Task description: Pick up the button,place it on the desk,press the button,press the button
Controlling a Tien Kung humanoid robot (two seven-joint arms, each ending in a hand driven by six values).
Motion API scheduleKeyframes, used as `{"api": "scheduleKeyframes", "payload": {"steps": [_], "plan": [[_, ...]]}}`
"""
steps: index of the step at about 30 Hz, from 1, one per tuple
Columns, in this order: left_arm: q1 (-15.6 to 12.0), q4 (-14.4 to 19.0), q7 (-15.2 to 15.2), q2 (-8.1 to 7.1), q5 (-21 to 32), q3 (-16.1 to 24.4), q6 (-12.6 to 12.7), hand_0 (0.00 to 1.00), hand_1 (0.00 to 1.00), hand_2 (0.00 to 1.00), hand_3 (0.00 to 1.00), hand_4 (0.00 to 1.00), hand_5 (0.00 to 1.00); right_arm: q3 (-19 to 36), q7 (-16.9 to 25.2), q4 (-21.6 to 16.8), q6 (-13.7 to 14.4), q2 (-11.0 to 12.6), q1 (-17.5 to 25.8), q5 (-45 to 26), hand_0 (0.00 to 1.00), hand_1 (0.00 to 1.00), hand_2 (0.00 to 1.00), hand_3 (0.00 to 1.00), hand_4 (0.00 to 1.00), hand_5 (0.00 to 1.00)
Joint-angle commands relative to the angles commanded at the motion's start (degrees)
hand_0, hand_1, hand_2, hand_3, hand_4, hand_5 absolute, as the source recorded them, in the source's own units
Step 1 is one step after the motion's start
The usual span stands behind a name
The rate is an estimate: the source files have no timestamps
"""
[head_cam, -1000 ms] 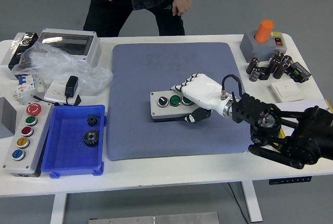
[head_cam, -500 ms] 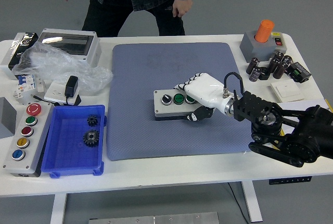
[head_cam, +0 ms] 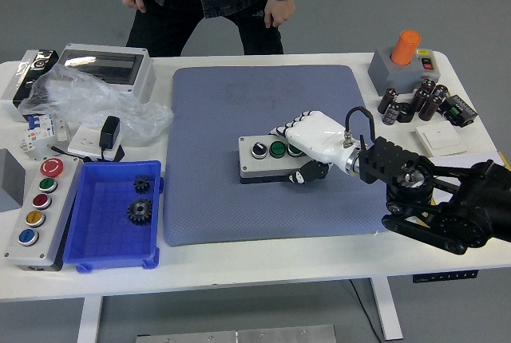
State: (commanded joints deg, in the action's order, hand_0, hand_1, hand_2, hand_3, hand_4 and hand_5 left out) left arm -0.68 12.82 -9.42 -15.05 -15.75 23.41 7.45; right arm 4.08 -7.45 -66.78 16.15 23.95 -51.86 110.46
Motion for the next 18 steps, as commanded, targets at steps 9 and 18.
{"api": "scheduleKeyframes", "payload": {"steps": [9,18], "plan": [[-0.1,0.0,0.0,0.07,0.1,-0.1,0.0,0.669,0.698,0.623,0.649,0.658,0.351,0.2,-0.4,0.2,-0.8,0.0,0.0,-0.5,0.764,0.76,0.784,0.804,0.847,0.235],[-0.1,0.0,0.0,0.13,0.1,-0.1,0.0,0.668,0.697,0.623,0.648,0.658,0.351,0.4,-0.5,0.5,-0.8,-0.1,0.1,-2.1,0.77,0.764,0.792,0.814,0.899,0.285]]}}
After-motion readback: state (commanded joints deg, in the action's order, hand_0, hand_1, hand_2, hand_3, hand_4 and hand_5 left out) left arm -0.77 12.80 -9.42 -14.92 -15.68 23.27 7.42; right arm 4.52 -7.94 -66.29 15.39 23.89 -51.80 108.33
